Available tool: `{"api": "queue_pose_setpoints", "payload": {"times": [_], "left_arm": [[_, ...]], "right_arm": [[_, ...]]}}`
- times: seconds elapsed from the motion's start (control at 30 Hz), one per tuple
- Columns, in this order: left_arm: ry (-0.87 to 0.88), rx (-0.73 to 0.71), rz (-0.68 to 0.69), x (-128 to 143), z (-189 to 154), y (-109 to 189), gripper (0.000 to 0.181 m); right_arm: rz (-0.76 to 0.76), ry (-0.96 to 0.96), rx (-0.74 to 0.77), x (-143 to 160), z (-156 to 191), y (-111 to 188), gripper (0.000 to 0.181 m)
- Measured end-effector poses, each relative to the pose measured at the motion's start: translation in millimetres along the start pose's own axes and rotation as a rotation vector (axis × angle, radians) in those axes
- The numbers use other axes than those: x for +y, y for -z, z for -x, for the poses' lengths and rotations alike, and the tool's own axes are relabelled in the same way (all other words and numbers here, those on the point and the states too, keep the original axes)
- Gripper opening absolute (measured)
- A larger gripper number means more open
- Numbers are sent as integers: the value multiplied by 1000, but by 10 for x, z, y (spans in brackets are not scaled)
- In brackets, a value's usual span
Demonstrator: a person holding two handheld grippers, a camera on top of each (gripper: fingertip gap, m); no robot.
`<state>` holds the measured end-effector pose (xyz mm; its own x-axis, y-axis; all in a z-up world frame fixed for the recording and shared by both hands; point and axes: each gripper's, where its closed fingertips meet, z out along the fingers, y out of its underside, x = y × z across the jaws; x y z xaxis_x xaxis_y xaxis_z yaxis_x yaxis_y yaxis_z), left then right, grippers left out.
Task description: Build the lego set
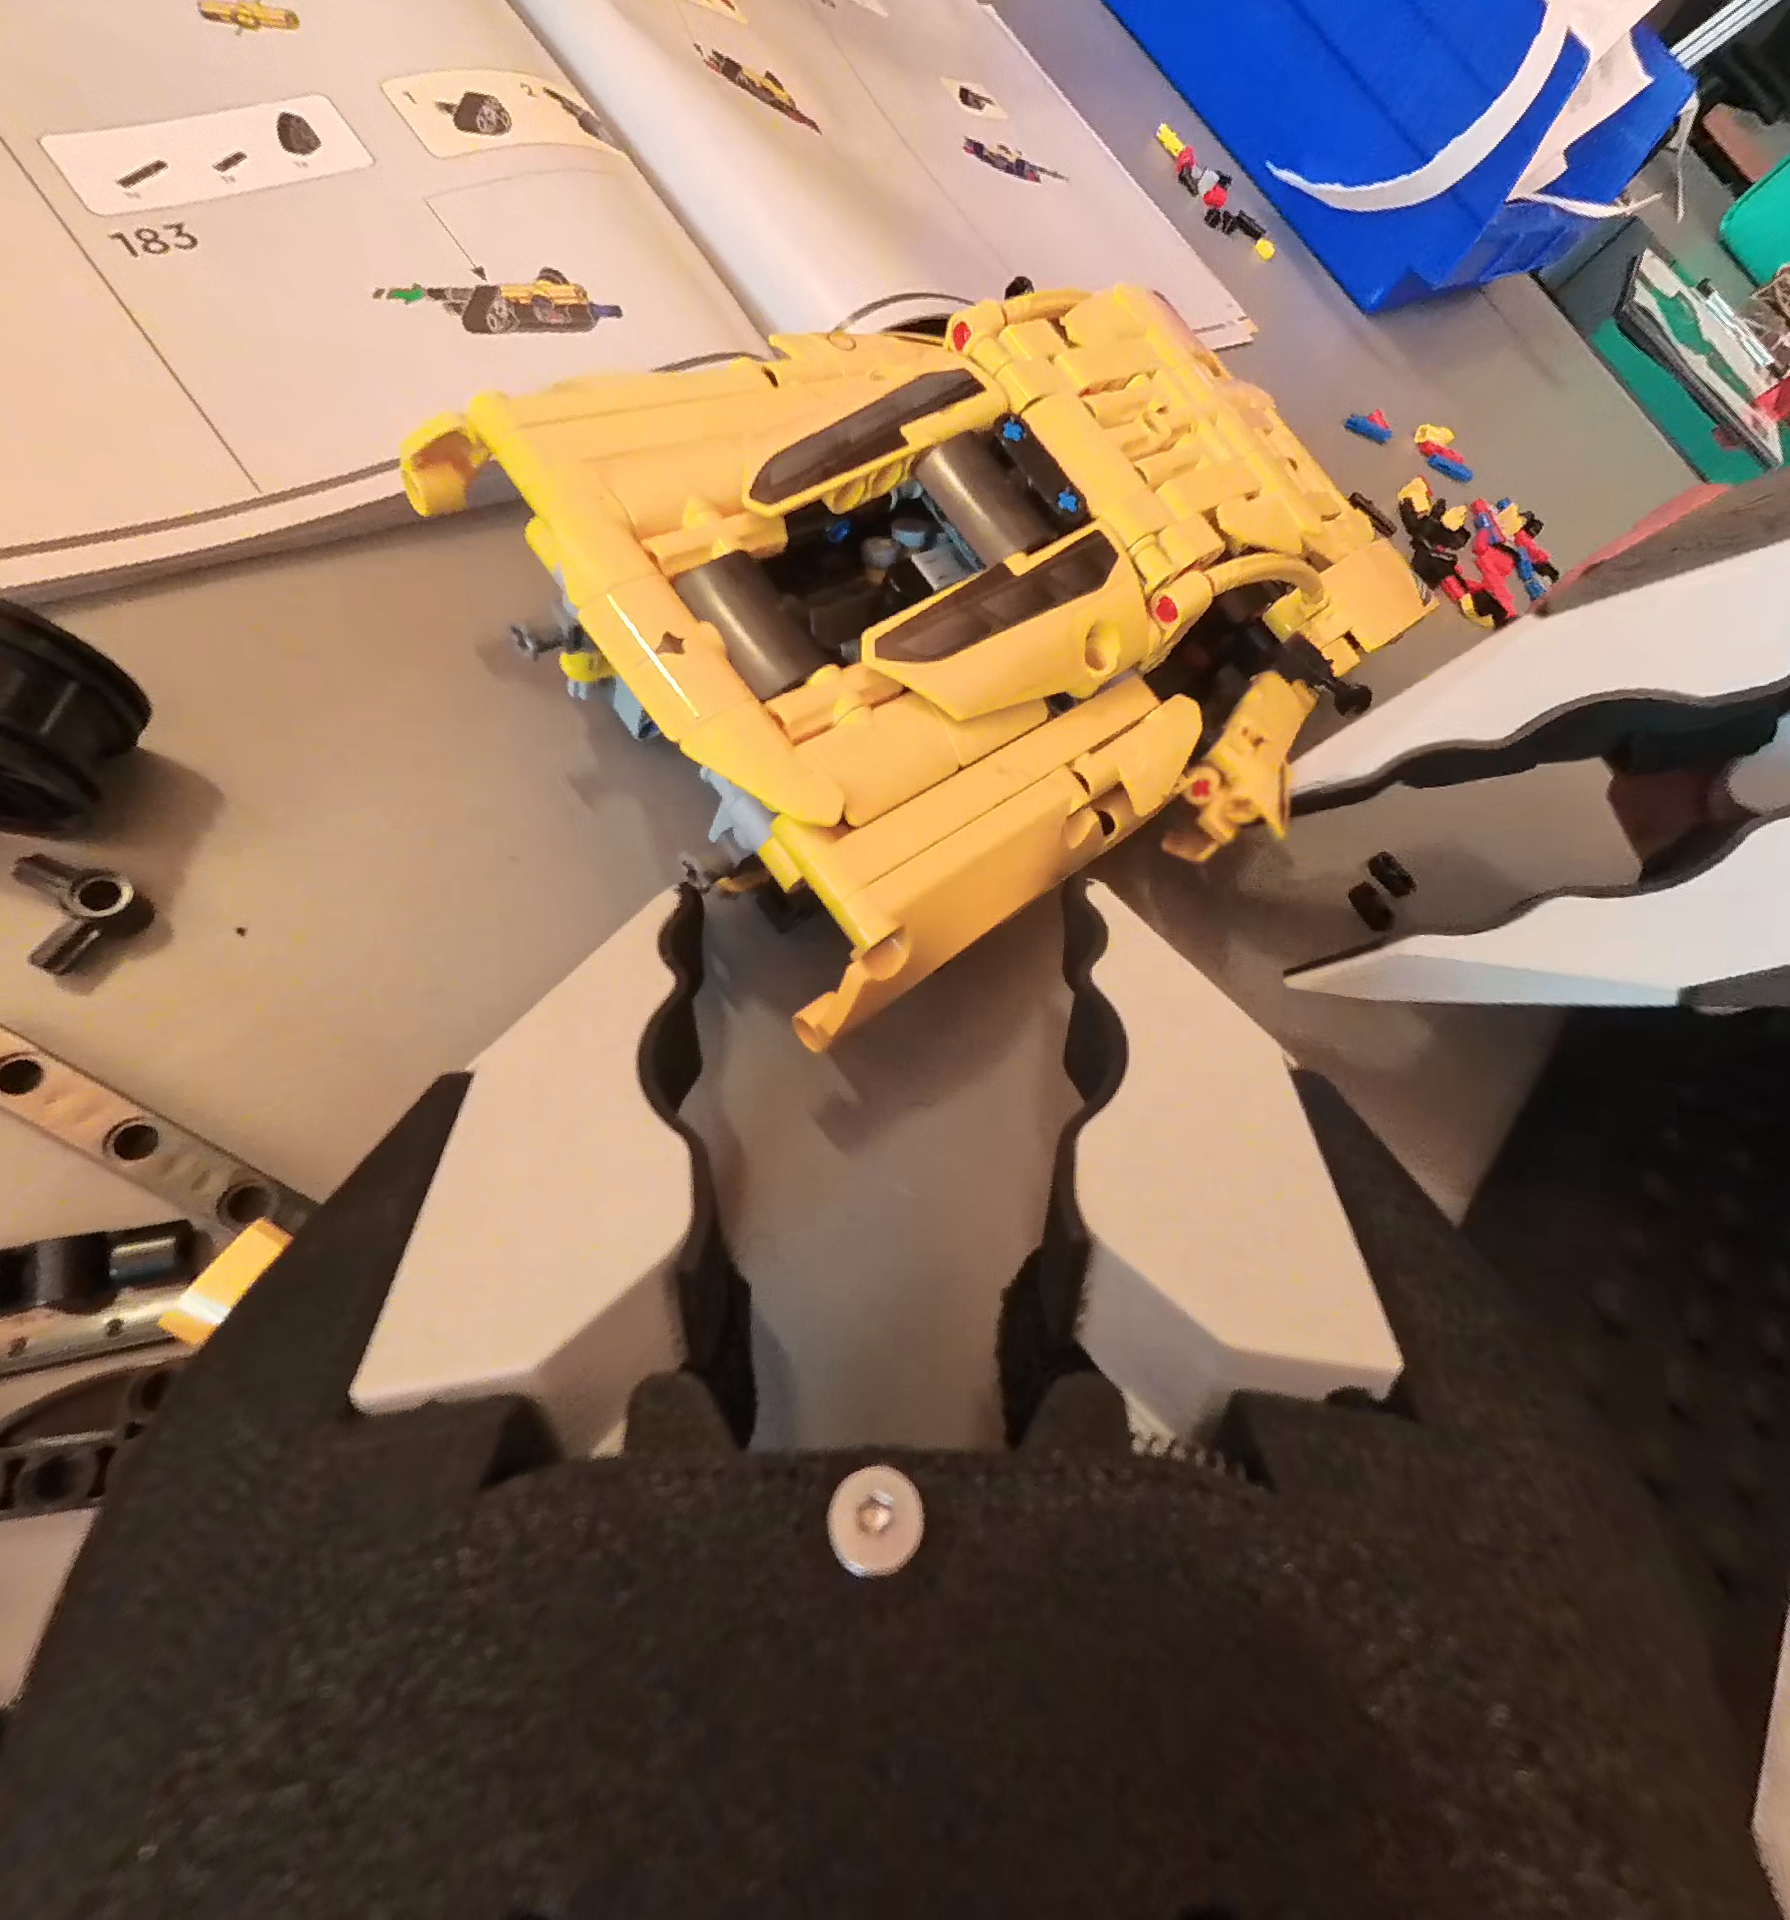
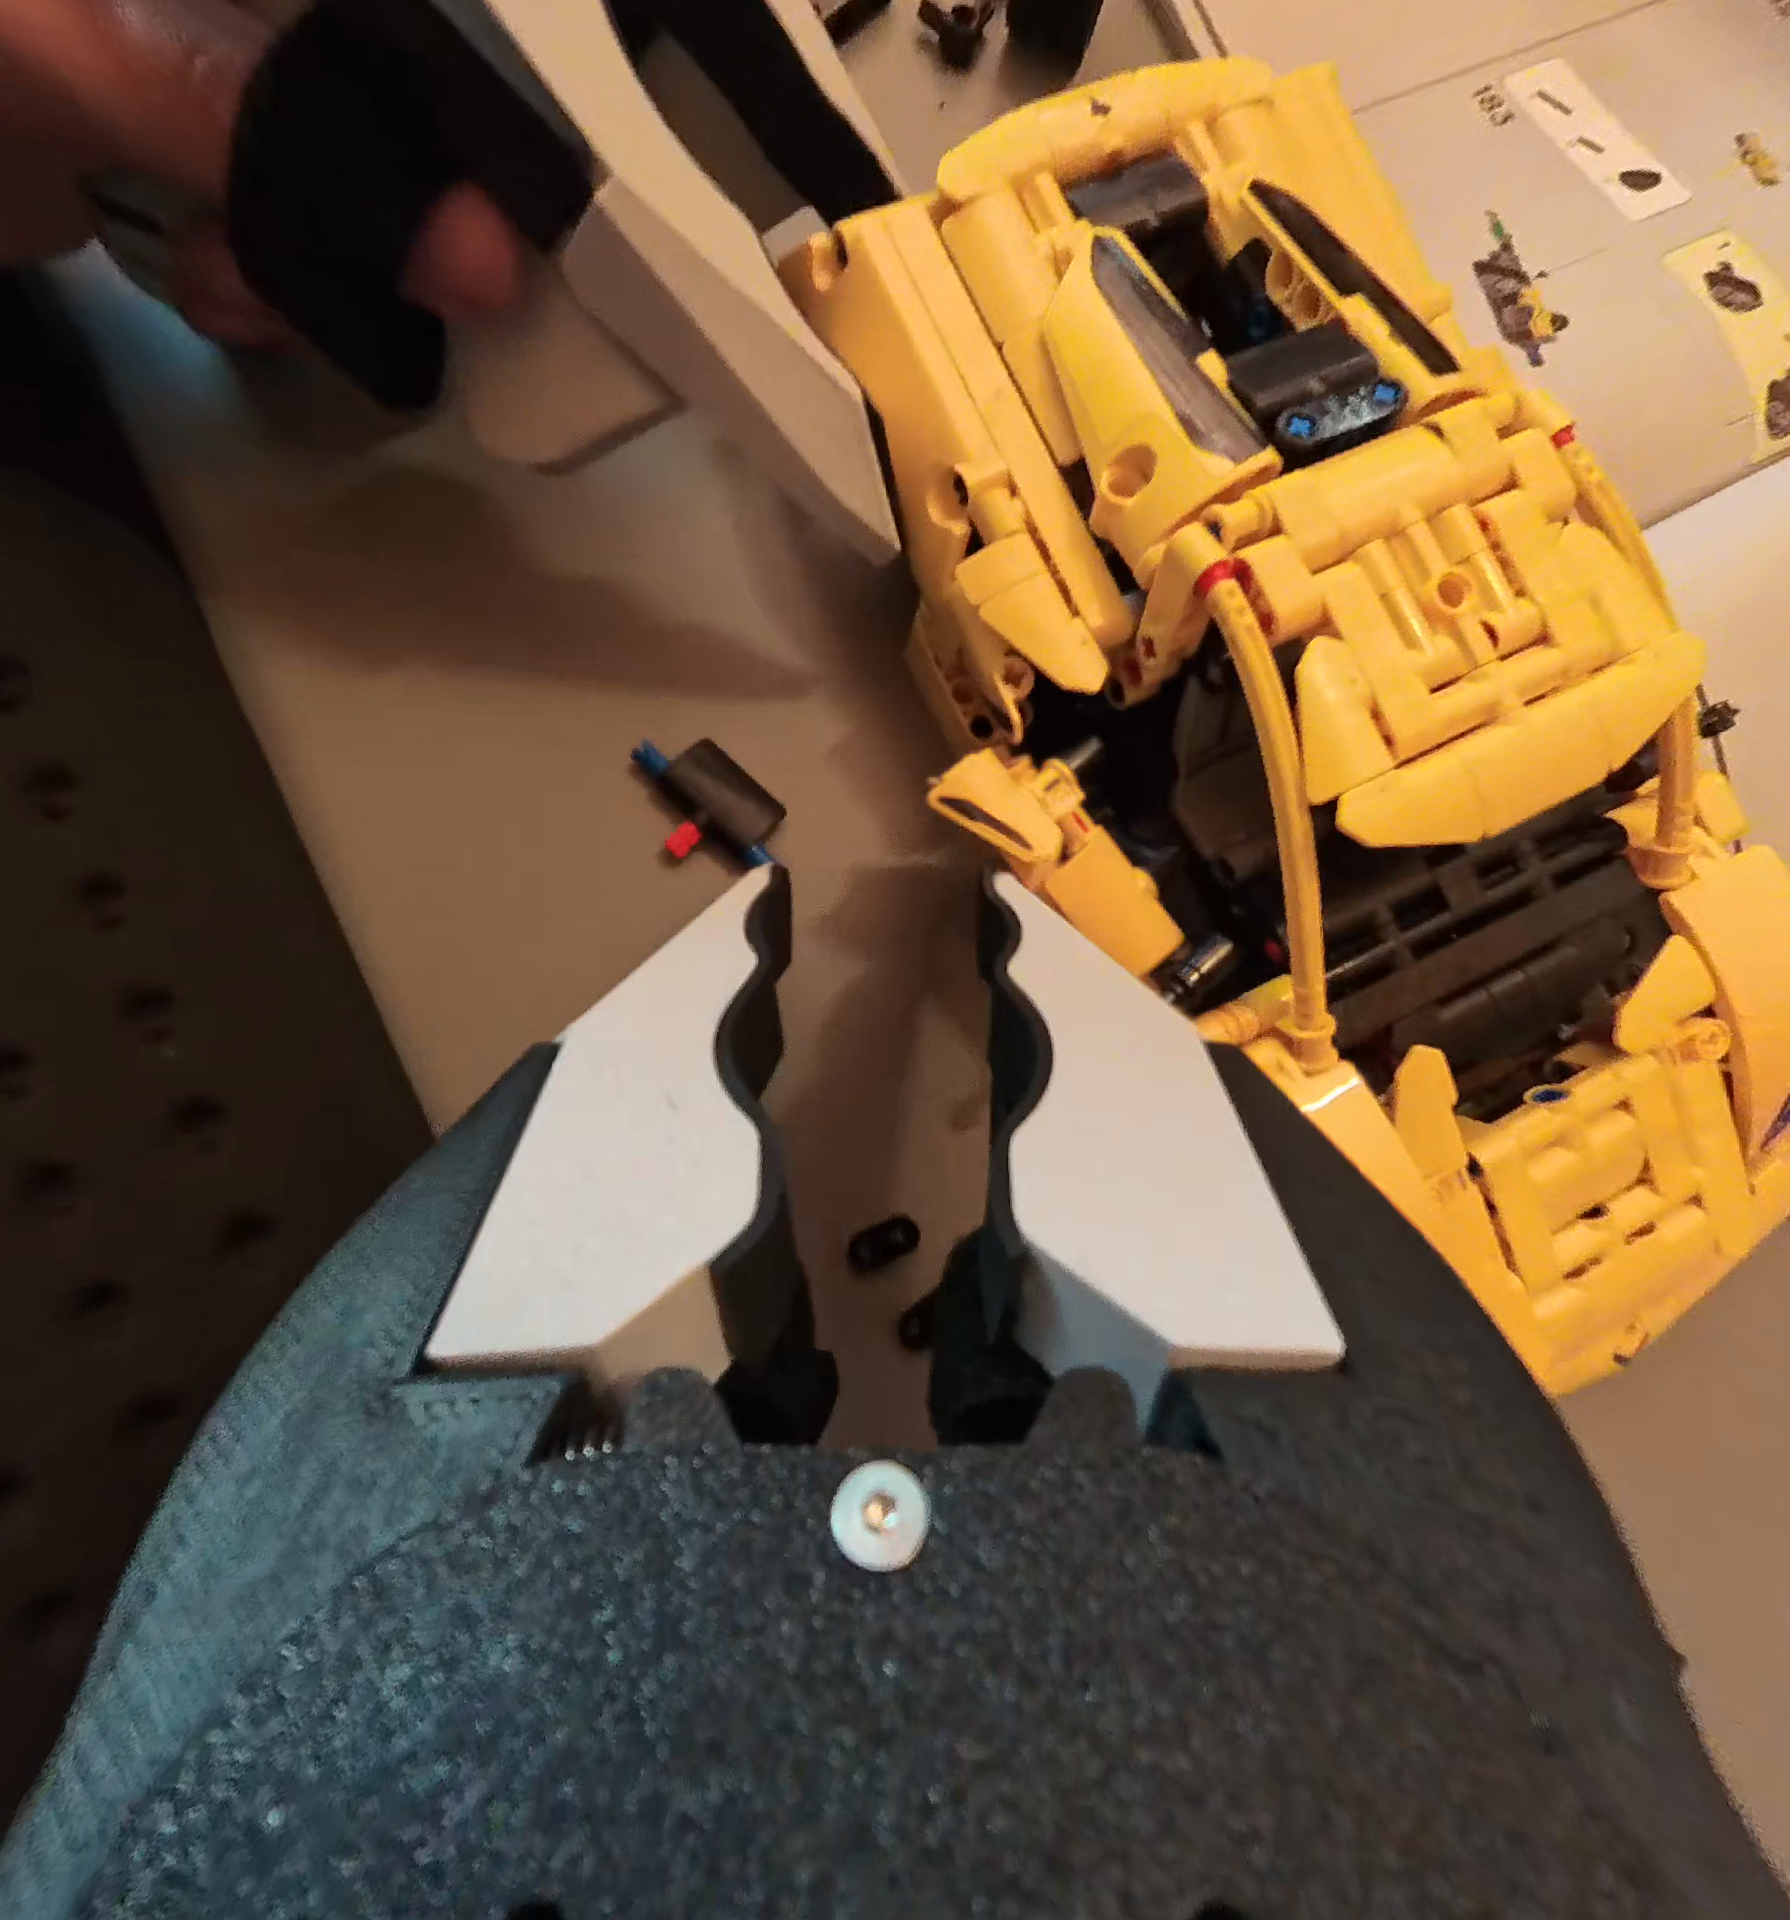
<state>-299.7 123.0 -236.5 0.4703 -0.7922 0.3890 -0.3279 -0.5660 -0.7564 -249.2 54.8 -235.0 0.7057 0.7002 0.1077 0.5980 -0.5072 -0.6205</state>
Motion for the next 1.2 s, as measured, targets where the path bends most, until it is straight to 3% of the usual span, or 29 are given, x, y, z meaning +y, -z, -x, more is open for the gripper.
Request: {"api": "queue_pose_setpoints", "payload": {"times": [0.33,0.43,0.47,0.57,0.7,0.83,0.93,1.03,1.1,1.2], "left_arm": [[-5,6,4,5,-16,-2,70],[-3,9,4,5,-19,-3,69],[-1,10,3,3,-19,-1,69],[1,11,3,3,-17,0,68],[-17,-8,-12,-33,-2,34,65],[-188,-34,-134,-291,-85,184,66],[-371,-94,-57,-269,-64,141,70],[-442,-144,-87,-447,10,168,72],[-462,-123,-106,-646,34,196,79],[-574,-34,0,-771,15,109,95]], "right_arm": [[-4,-24,30,-54,-34,-121,29],[12,-45,-10,-34,25,-108,36],[36,-33,-33,7,65,-96,30],[52,99,17,34,40,-6,34],[-85,304,206,-258,-217,234,26],[-93,492,175,-311,-327,181,27],[-98,556,52,-295,-242,101,28],[-84,625,52,-278,-260,49,28],[-65,673,75,-250,-281,4,28],[-58,704,66,-202,-272,-62,25]]}}
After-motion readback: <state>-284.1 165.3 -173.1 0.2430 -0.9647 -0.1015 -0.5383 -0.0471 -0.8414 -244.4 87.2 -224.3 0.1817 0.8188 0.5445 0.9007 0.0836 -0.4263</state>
